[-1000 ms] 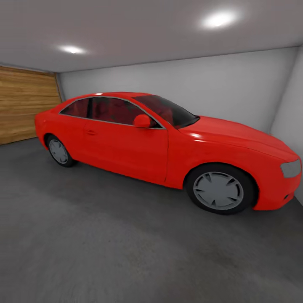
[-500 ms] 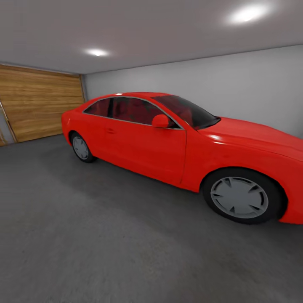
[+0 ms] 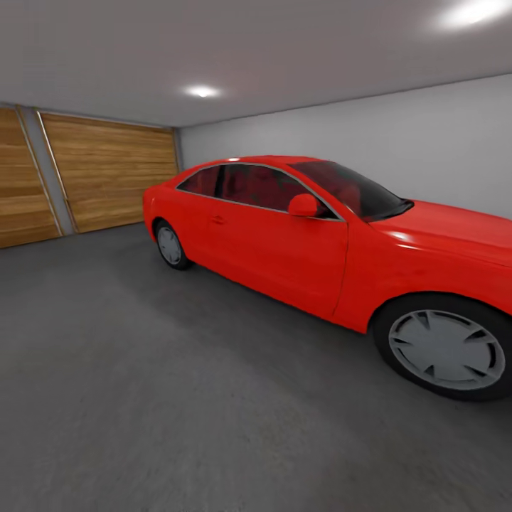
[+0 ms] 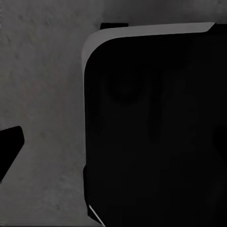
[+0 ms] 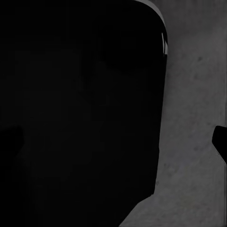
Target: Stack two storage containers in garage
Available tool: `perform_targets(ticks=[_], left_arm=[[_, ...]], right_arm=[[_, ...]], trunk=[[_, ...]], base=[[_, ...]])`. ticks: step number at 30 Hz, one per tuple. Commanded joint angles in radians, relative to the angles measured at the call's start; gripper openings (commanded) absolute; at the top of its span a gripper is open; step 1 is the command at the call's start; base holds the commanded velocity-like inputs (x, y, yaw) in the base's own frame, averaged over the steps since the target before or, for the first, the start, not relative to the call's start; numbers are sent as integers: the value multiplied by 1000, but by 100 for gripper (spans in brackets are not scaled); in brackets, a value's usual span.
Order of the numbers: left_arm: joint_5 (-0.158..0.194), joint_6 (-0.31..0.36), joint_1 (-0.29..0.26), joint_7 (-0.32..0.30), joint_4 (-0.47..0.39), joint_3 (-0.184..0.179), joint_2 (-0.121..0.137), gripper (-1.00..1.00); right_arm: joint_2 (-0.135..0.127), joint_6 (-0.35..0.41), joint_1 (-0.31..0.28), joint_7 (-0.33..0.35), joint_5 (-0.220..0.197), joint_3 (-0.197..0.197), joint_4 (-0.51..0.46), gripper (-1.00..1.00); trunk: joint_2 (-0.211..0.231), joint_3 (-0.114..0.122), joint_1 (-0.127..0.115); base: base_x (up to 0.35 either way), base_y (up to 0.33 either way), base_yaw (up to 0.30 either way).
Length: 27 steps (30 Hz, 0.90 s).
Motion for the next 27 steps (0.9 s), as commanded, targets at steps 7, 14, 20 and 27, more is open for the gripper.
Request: perform_targets(ticks=[7, 14, 20, 27], left_arm=[[1, -2, 0, 1, 0, 0, 0, 100], [1, -2, 0, 1, 0, 0, 0, 100], [1, -2, 0, 1, 0, 0, 0, 100], [1, -2, 0, 1, 0, 0, 0, 100]], right_arm=[[0, -3, 0, 3, 2, 0, 0, 100], [-1, -3, 0, 2, 1, 0, 0, 100], [0, -3, 0, 1, 1, -1, 0, 100], [0, -4, 0, 0, 1, -1, 0, 100]], trunk=[[0, -1, 0], [0, -1, 0], [0, -1, 0], [0, -1, 0]], base=[[0, 0, 276], [0, 0, 276], [0, 0, 276], [0, 0, 276]])
